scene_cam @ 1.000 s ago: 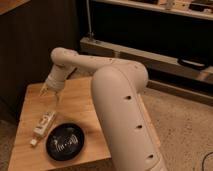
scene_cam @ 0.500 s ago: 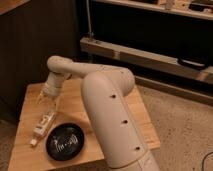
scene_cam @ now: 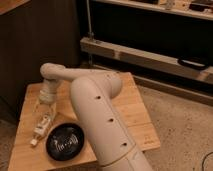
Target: Place the bottle in the ceramic bowl
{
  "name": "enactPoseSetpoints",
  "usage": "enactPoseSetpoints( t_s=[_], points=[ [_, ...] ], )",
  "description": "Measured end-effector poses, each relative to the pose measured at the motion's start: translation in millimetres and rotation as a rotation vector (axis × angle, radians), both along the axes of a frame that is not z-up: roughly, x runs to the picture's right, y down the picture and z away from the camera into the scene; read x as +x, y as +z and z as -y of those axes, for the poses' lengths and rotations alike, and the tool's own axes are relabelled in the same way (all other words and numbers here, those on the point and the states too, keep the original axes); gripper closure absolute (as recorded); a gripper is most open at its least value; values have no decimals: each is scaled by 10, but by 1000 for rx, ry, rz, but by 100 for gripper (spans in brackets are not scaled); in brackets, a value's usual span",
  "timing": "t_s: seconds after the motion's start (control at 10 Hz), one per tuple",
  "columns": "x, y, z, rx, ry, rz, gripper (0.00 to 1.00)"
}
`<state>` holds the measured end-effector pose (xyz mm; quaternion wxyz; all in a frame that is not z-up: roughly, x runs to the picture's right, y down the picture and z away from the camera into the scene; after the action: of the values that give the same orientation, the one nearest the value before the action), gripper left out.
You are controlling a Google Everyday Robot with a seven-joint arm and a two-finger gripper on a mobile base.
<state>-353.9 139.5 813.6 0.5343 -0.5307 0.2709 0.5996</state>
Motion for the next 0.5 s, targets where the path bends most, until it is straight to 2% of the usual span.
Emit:
enactPoseSetpoints(
  t_s=[0.5],
  points=[
    [145, 97, -136, -12, -31, -36, 35]
  ],
)
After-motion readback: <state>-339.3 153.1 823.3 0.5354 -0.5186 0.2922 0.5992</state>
